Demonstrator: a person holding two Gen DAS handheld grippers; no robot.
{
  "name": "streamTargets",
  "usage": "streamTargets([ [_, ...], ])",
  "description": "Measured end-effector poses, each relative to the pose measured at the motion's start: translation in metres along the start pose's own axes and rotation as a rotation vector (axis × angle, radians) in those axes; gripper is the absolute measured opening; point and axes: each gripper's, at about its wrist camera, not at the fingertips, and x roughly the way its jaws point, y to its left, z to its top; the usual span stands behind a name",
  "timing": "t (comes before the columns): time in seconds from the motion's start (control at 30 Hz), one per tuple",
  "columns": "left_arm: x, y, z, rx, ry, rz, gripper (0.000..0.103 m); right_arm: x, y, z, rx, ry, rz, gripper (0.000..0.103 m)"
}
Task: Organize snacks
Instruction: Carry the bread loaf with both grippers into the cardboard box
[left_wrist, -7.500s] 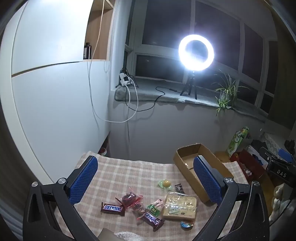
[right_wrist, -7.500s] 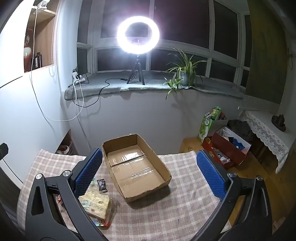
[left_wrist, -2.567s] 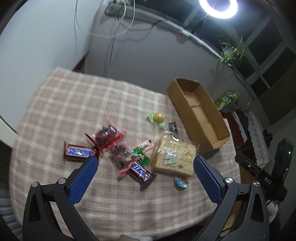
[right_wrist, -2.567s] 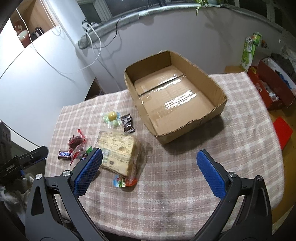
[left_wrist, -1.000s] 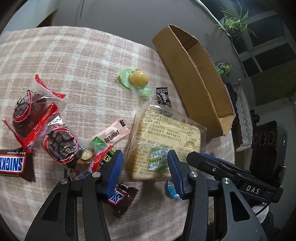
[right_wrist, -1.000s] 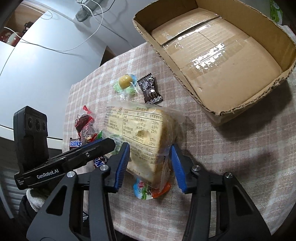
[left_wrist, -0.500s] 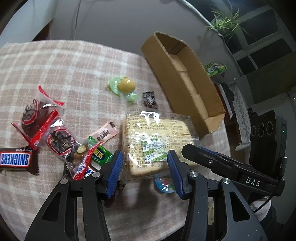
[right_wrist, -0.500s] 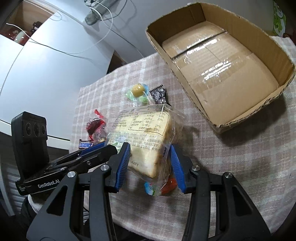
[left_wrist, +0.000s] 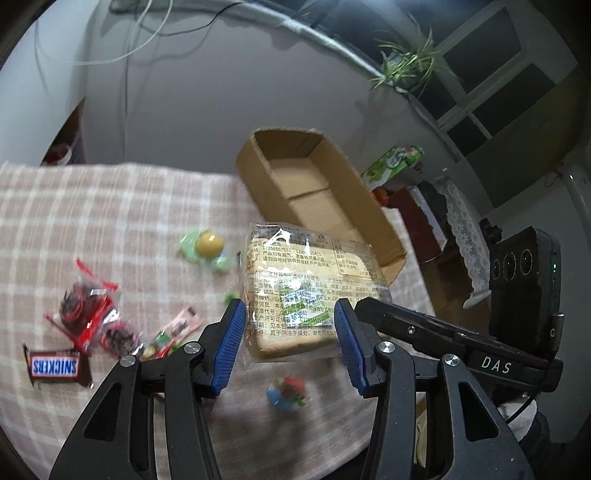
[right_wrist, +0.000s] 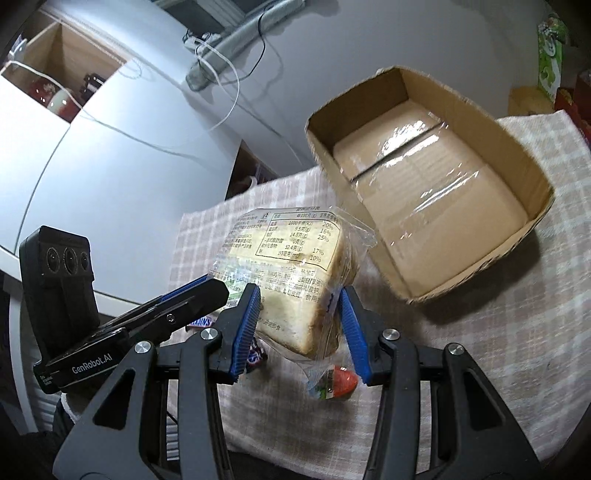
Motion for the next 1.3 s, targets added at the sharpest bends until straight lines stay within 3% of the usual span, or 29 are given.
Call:
streamTargets([
  [0.63, 0.074, -0.073, 0.044, 0.161, 0.041, -0.031, 0.047, -0.025, -0.080, 0.048, 0.041, -0.079, -0.120, 0.047],
  [1.3, 0.122, -0.074, 0.049, 0.187, 0.094, 0.058, 0.047, 0.002, -0.110, 0.063, 0.019, -0.048, -0.205, 0.047],
])
